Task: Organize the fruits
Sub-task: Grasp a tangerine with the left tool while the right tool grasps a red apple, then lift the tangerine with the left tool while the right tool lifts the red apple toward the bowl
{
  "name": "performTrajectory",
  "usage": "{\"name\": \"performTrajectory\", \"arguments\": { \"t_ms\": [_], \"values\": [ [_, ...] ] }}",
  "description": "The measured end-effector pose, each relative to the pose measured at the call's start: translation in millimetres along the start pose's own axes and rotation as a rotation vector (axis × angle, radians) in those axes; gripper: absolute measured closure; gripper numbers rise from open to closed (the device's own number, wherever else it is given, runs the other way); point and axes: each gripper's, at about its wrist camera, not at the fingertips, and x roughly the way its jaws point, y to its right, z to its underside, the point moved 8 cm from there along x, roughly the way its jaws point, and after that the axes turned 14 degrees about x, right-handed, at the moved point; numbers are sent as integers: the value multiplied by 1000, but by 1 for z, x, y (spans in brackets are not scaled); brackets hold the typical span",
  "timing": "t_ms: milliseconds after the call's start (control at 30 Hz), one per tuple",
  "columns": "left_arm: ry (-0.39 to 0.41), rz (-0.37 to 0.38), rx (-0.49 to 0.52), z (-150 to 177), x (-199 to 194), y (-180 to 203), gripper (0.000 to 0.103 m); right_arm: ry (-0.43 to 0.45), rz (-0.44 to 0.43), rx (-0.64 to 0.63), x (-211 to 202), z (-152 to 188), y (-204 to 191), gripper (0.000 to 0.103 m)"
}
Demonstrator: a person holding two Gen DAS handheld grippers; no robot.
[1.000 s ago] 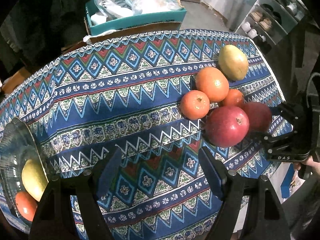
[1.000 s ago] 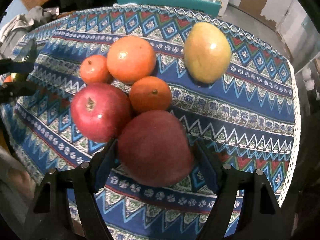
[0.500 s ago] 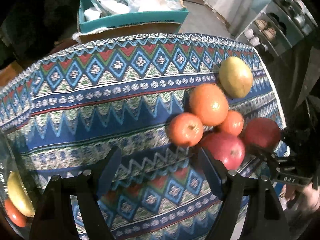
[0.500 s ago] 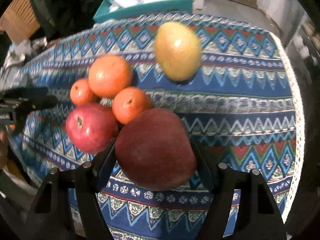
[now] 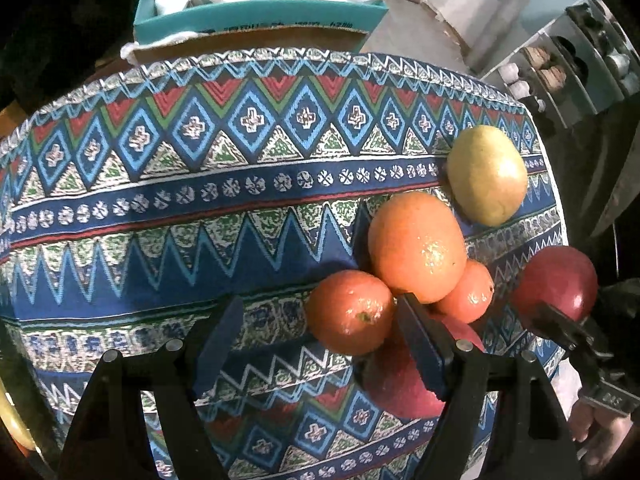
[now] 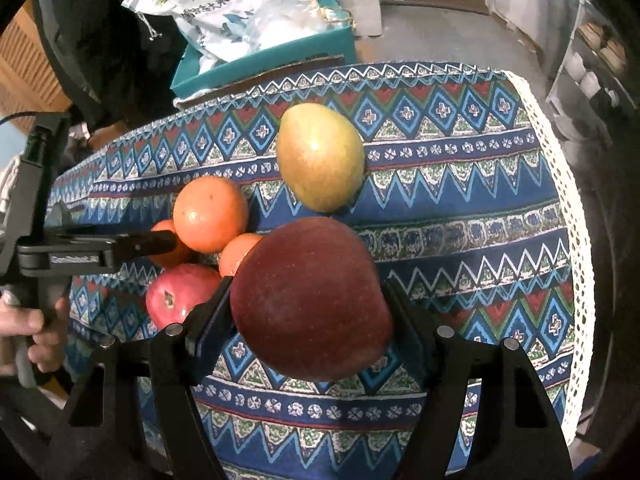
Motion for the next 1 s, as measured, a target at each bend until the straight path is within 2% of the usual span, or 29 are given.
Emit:
{"name": "performTrajectory", "arguments": {
  "t_ms": [167,267,333,467,533,600,667,1000],
  "values": [
    [14,33,9,-3,0,9,23,4,-8,1,0,-2,-5,30],
    [1,34,42,-1,3,16,29,4,-11,2,-1,-2,-5,30],
    [-2,45,53,2,6,21,37,3,-12,3,-1,-1,-4,30],
    [-8,49,70,1,11,22,39,-5,-9,3,1,1,-3,30],
    [-17,42,78,2,14,20,48,-6,-7,6,2,1,-3,30],
    [-8,19,108,2,14,22,49,-4,-7,8,2,0,-3,30],
    [-9,27,122,1,16,25,56,-2,-6,8,3,0,-4,30],
    [35,-57,183,6,2,23,57,35,-4,-13,-4,-9,-15,30]
  ]
}}
